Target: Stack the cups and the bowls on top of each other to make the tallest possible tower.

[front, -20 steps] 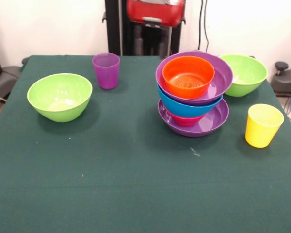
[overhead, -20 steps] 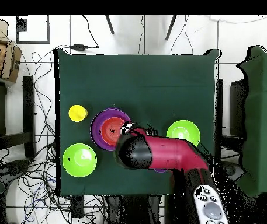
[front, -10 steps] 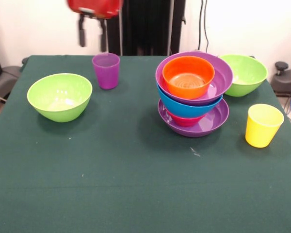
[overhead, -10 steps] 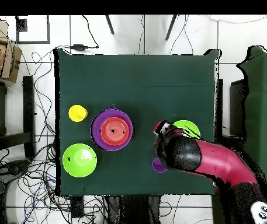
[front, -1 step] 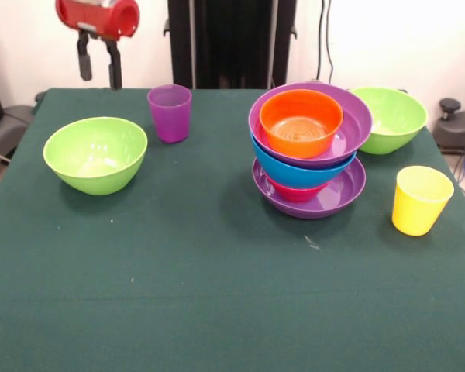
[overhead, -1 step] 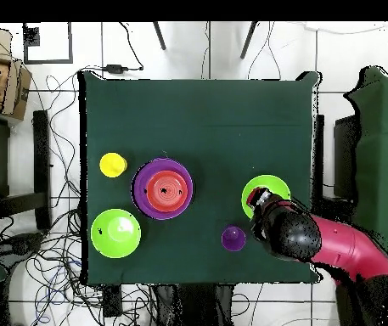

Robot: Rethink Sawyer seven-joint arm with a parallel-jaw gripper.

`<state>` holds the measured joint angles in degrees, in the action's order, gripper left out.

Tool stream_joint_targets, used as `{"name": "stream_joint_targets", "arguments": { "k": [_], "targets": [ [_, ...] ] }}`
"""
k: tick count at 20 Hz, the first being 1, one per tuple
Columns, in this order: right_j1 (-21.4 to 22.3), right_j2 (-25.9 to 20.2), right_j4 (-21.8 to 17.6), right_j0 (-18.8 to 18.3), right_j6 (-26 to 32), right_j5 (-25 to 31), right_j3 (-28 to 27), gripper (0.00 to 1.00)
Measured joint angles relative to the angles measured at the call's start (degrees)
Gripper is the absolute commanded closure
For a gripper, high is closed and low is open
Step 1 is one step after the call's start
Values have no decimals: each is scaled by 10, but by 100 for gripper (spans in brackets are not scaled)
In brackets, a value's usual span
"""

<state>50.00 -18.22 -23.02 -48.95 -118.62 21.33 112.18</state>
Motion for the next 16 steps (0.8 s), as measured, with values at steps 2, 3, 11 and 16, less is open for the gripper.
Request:
{"name": "stream_joint_targets", "arguments": {
  "k": [2, 3, 11, 16],
  "targets": [
    [-22, -2, -24, -4, 0, -13, -1, 0],
    [-31, -2, -32, -4, 0, -19, -1, 0],
    [-113, -11, -89, -5, 0, -60, -4, 0],
    [-131, -19, -90, -5, 0, -60, -4, 0]
  ]
}}
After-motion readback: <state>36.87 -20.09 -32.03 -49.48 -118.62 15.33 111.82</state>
